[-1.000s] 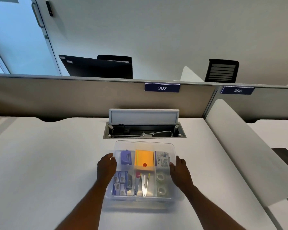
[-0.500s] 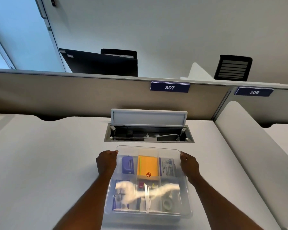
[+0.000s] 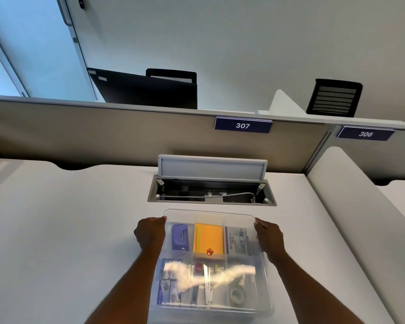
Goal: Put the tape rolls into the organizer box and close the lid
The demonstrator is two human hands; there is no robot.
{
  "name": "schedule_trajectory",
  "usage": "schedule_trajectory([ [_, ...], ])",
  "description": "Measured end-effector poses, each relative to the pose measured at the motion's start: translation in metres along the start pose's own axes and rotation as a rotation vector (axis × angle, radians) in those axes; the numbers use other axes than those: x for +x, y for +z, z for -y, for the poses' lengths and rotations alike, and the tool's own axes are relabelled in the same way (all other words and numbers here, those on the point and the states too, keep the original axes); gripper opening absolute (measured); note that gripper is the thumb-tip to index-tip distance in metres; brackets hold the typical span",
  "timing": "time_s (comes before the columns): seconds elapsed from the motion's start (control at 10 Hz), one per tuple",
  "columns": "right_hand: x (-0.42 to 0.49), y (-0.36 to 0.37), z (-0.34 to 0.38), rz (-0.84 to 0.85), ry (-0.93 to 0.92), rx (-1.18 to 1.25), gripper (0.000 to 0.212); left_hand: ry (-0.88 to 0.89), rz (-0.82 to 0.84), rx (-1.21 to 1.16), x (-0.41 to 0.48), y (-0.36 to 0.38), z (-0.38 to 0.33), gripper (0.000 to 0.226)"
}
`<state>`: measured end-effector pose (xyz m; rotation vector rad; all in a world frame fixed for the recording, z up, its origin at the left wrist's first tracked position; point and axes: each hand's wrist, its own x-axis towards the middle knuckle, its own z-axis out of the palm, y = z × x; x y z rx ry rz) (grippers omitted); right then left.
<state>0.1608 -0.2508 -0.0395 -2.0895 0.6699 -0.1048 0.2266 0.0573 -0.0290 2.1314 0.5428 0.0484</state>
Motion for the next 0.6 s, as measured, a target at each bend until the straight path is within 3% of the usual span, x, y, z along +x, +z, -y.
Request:
schedule_trajectory([
  [0.2, -0.005, 0.000, 0.003, -0.018, 0.000, -0.078, 0.032, 0.038, -0.013, -0.006, -0.003, -0.002, -0.001, 0.038],
  [0.4, -0.019, 0.003, 0.011, 0.011, -0.057, -0.517, 0.048, 0.166, 0.145, 0.076, -0.019, -0.004, 0.005, 0.043],
  [0.5, -0.031, 0.010, 0.016, 0.008, -0.210, -0.802, 0.065, 0.315, 0.249, 0.244, -0.022, -0.009, 0.002, 0.056],
  [0.6, -0.039, 0.014, 0.039, -0.063, -0.390, -0.824, 0.072, 0.556, 0.198, 0.318, -0.026, -0.018, -0.023, 0.063],
])
